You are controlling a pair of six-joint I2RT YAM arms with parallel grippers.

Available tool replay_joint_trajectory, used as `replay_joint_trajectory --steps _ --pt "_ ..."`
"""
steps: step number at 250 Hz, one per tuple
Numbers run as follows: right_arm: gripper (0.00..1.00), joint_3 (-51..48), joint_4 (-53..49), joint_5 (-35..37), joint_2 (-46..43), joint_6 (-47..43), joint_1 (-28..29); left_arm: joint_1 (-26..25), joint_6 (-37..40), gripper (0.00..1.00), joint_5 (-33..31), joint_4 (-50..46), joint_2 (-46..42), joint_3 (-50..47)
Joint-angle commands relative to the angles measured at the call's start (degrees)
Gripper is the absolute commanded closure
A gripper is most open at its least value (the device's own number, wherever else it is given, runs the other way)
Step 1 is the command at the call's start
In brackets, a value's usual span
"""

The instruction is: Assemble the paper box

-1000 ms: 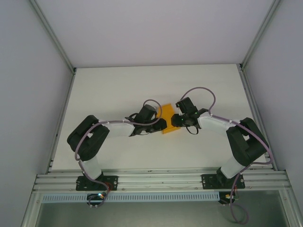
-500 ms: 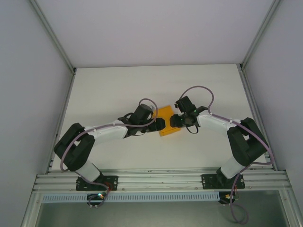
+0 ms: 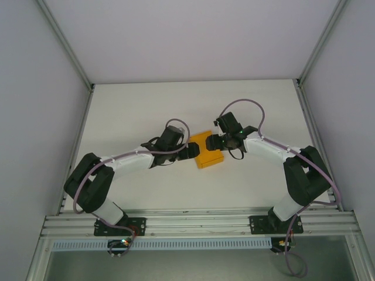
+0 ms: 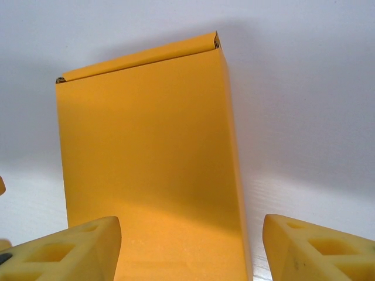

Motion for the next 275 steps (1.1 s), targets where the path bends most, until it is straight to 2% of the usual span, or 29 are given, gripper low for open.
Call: replay_joint_trajectory --steps 1,22,30,34,36,66,88,105,134,154,173,184,197,216,235,242,251,257,266,275 --pt "0.33 1.1 -1.3 1.2 -0.7 -0.7 -0.8 1.5 2.3 0.16 0.9 0.7 1.4 2.0" --pt "0.23 0.2 -1.2 2.0 -2.2 -1.3 -1.5 2.8 4.5 0.09 0.0 -0.7 -0.3 2.1" --pt "0.14 -0.3 -1.0 2.6 -3.1 -1.7 -1.9 3.4 5.6 0.00 -1.7 -2.1 -1.9 2.1" --pt "0.02 -0.6 -1.0 2.9 -3.7 -1.9 -2.1 3.8 6.3 0.00 -2.7 -3.0 -2.9 2.1" --pt "0.00 -0.7 -1.0 3.2 -4.0 -2.0 -2.2 4.0 6.7 0.00 -3.3 -3.5 -3.4 2.0" --pt "0.00 -4.0 -0.4 7.0 -10.4 -3.2 -6.4 8.6 12.6 0.00 -19.4 -13.0 -14.2 1.0" --pt "0.00 -8.5 3.5 8.4 -16.8 -4.7 -11.1 14.6 17.0 0.00 -29.2 -15.3 -22.1 -1.9" --pt "0.00 -13.6 9.5 10.5 -21.5 -7.2 -14.7 20.1 21.6 0.00 -34.5 -12.4 -26.9 -5.9" --pt "0.00 -25.2 28.0 16.7 -27.3 -14.0 -18.3 27.5 32.4 0.00 -43.9 2.1 -30.7 -15.9" --pt "0.00 -32.0 42.0 17.9 -27.7 -16.7 -20.4 32.1 37.7 0.00 -43.6 15.1 -29.4 -22.6" --pt "0.00 -37.2 55.3 14.8 -24.8 -18.6 -22.8 34.6 38.8 0.00 -41.7 27.4 -26.7 -28.4" --pt "0.00 -39.7 63.5 12.0 -21.6 -21.4 -23.8 36.0 38.9 0.00 -38.4 38.2 -23.8 -32.6" --pt "0.00 -40.9 70.5 12.6 -17.4 -22.4 -24.2 37.0 41.0 0.00 -36.6 51.1 -19.3 -35.9" --pt "0.00 -40.8 73.9 7.9 -12.2 -21.9 -25.7 36.7 44.6 0.00 -33.2 59.2 -15.1 -36.4" --pt "0.00 -39.5 83.4 5.0 -0.8 -23.2 -25.8 36.4 47.6 0.00 -30.9 58.7 -12.2 -34.0" --pt "0.00 -38.4 77.4 5.6 -2.1 -23.0 -25.8 36.6 47.6 0.00 -29.9 59.5 -10.2 -33.5" --pt "0.00 -35.4 67.2 4.1 -5.1 -21.8 -27.0 37.6 47.8 0.00 -29.0 67.2 -4.5 -33.7" --pt "0.00 -34.1 67.5 2.8 -4.0 -21.1 -27.9 38.0 49.9 0.00 -27.0 73.6 -0.6 -34.1" --pt "0.00 -35.3 71.2 1.4 -3.0 -20.4 -28.6 37.7 49.5 0.00 -22.6 71.7 0.6 -34.6" --pt "0.00 -36.3 72.2 2.9 -3.5 -20.0 -28.7 37.7 50.1 0.00 -25.6 72.1 2.1 -32.9"
